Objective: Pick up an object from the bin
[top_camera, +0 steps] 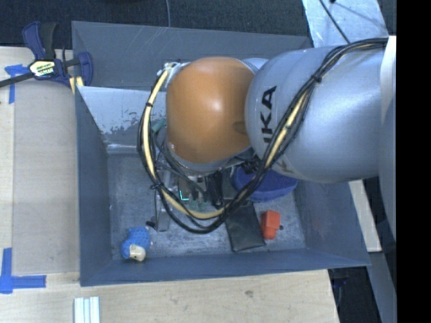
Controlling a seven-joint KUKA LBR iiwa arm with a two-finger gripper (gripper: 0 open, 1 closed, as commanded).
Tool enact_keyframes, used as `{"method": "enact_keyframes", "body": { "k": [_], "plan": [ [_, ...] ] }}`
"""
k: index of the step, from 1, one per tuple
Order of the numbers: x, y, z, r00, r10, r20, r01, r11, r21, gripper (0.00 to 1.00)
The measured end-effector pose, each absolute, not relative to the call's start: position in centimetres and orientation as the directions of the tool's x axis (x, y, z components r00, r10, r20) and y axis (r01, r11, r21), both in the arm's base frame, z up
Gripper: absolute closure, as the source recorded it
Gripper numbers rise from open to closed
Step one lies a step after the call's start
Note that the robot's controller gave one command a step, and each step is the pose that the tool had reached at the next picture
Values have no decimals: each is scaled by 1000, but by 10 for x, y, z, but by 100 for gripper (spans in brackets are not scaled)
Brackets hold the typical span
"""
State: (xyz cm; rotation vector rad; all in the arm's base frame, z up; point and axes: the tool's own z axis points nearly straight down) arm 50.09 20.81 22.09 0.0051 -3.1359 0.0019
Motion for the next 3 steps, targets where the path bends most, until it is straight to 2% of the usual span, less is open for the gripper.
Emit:
{"method": "enact_keyframes", "body": {
  "k": [1,2,3],
  "plan": [
    [490,242,71,-844,-536,1,-536,844,-1,0],
    [485,231,101,-688,-725,-6,-725,688,-1,0],
    [484,242,112,-295,-956,-5,-956,295,-2,0]
  ]
}}
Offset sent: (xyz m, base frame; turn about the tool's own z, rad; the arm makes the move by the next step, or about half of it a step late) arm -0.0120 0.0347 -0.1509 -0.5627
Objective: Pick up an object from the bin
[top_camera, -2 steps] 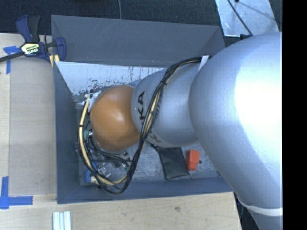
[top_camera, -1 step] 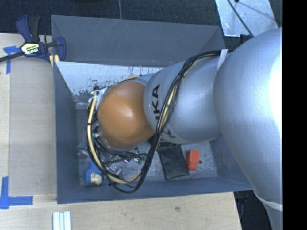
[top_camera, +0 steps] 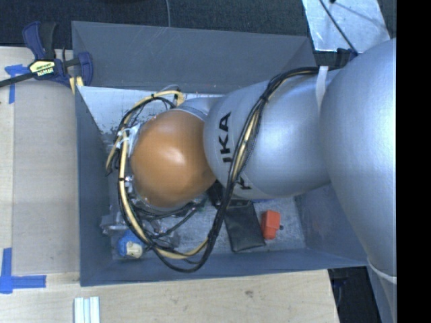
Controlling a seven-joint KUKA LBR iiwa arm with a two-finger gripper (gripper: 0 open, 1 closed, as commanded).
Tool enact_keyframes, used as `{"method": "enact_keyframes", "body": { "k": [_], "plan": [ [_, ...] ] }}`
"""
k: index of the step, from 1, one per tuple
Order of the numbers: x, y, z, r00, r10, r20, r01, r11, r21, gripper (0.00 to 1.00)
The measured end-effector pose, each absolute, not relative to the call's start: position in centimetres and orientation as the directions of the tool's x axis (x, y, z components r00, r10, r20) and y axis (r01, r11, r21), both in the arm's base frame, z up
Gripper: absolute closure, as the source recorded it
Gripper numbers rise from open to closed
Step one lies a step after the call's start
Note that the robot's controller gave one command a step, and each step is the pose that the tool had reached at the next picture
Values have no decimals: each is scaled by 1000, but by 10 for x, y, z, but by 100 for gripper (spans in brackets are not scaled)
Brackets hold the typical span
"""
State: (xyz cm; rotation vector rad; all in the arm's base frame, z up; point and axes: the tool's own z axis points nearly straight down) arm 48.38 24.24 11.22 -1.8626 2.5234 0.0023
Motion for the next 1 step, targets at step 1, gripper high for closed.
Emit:
{"method": "enact_keyframes", "body": {
  "k": [1],
  "plan": [
    [488,241,68,-237,-971,5,-971,237,1,0]
  ]
}}
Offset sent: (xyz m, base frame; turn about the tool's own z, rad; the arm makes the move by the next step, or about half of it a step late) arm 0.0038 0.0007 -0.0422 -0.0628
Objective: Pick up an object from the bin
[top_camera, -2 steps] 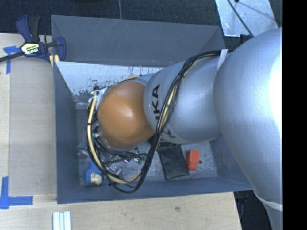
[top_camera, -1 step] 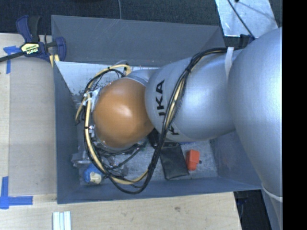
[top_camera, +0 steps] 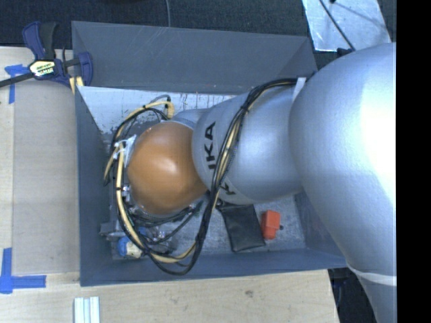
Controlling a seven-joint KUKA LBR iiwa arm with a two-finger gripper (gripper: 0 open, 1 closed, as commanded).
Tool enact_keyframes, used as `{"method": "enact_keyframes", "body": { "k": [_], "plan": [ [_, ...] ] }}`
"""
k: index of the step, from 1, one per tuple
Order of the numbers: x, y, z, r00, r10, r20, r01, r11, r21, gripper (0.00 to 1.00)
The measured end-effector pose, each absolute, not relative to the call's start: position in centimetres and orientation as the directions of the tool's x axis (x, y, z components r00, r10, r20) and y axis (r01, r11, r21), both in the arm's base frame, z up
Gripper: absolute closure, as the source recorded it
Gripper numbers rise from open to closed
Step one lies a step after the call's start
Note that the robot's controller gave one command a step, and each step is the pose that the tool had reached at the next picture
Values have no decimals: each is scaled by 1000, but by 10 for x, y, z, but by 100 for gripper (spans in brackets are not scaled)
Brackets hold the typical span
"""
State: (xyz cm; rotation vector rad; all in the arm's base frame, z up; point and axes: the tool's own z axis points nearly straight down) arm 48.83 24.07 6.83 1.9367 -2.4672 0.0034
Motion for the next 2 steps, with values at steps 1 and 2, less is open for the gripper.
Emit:
{"method": "enact_keyframes", "body": {
  "k": [1,2],
  "plan": [
    [489,239,68,-243,-970,8,-970,243,2,0],
    [489,241,69,-242,-970,6,-970,242,3,100]
  ]
}}
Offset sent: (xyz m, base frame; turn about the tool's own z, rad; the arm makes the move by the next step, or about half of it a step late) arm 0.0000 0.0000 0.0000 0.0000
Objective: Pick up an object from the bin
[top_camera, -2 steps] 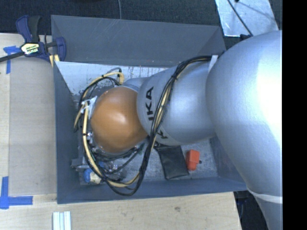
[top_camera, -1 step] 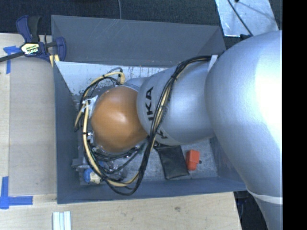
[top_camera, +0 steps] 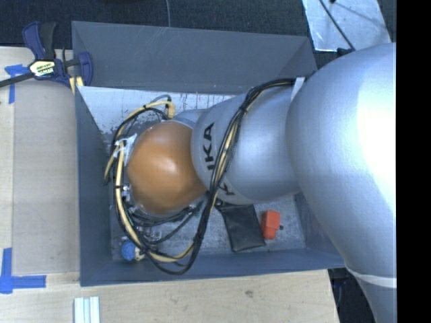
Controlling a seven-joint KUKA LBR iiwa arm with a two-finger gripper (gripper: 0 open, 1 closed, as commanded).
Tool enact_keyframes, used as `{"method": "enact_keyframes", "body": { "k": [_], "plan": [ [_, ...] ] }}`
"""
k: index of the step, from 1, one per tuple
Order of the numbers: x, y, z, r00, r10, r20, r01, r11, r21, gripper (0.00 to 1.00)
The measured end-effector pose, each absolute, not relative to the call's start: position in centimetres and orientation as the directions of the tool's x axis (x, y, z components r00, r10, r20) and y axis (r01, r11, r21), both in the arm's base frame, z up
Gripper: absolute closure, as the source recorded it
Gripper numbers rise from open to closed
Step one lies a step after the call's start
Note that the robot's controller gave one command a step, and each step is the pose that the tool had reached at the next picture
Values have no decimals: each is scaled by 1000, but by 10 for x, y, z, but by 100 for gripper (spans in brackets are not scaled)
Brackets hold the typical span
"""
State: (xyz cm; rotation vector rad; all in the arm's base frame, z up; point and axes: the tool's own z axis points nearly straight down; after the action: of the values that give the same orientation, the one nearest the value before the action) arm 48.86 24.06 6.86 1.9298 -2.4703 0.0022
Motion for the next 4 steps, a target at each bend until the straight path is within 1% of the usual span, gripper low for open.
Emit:
{"method": "enact_keyframes", "body": {
  "k": [1,2,3,4],
  "plan": [
    [489,241,73,-246,-969,2,-969,246,2,100],
    [490,241,94,-250,-968,-5,-968,250,-3,100],
    [491,242,148,-253,-967,-6,-967,253,-5,100],
    [493,242,195,-257,-966,-6,-966,257,-5,100]
  ]
}}
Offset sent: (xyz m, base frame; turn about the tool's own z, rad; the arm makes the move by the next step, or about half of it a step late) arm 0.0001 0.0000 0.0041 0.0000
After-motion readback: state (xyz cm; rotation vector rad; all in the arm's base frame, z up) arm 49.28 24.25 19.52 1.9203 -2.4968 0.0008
